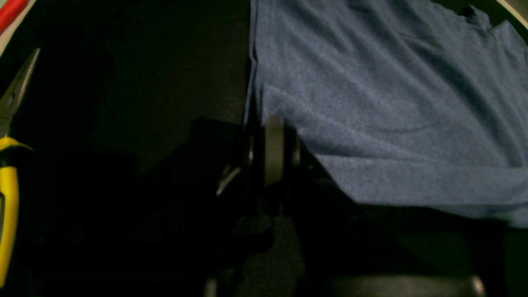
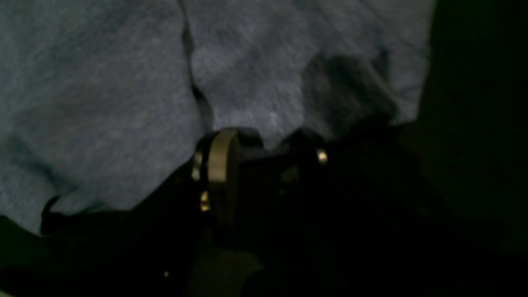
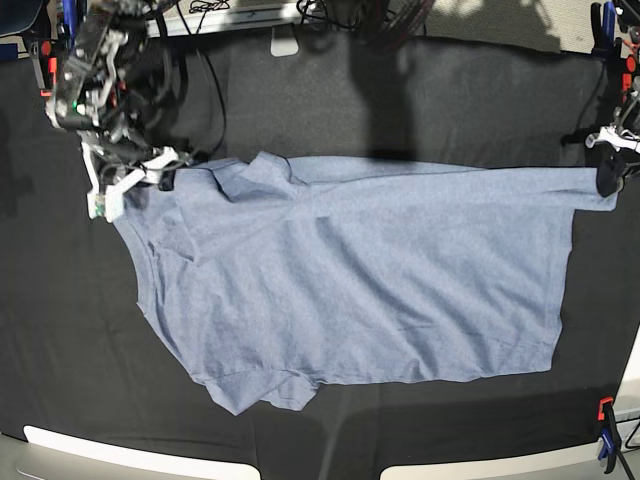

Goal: Layout the t-shirt on the table in an organized manner, then fold the t-shirt properly
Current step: 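Lift the corner with both grippers and drag the shirt toward the robot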

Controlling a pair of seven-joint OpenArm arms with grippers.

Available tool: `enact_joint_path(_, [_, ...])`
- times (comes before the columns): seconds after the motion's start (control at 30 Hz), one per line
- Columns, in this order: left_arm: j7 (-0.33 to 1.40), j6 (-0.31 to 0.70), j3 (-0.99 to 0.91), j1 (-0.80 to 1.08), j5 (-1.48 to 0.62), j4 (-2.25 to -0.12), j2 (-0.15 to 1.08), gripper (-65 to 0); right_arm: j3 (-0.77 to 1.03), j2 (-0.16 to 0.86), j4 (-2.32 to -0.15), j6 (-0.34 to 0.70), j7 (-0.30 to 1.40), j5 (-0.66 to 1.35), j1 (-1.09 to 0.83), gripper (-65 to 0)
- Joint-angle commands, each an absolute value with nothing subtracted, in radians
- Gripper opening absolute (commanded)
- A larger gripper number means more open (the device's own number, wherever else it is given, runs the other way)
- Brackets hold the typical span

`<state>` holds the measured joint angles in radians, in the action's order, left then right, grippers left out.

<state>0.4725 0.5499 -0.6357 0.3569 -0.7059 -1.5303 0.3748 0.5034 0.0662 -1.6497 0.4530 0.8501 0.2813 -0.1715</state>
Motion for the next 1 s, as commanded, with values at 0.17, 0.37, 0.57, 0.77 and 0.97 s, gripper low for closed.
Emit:
enact_joint_path(0.17, [0.448, 0.550, -0.646, 0.352, -0.723, -1.544, 0.394, -65.0, 0.501, 0.075, -1.665, 0.554, 0.900, 0.379, -0.157, -41.9])
enact_joint_path(0.37, [0.448, 0.550, -0.646, 0.352, -0.723, -1.544, 0.394, -65.0, 0.501, 0.075, -1.665, 0.578, 0.943, 0.453, -0.158, -41.9])
enact_joint_path(0.57, [0.448, 0.550, -0.646, 0.352, -0.704, -1.544, 0.393, -65.0, 0.509, 0.075, -1.668, 0.614, 0.959, 0.453, -0.167, -41.9])
enact_joint_path(0.77, [0.448, 0.550, -0.646, 0.352, -0.697, -1.544, 0.394, -65.0, 0.601, 0.075, -1.669, 0.624, 0.946, 0.537, -0.166, -41.9])
enact_joint_path(0.97, [0.448, 0.550, -0.646, 0.352, -0.697, -1.544, 0.394, -65.0, 0.647, 0.080, -1.672, 0.681, 1.002, 0.721, -0.163, -41.9])
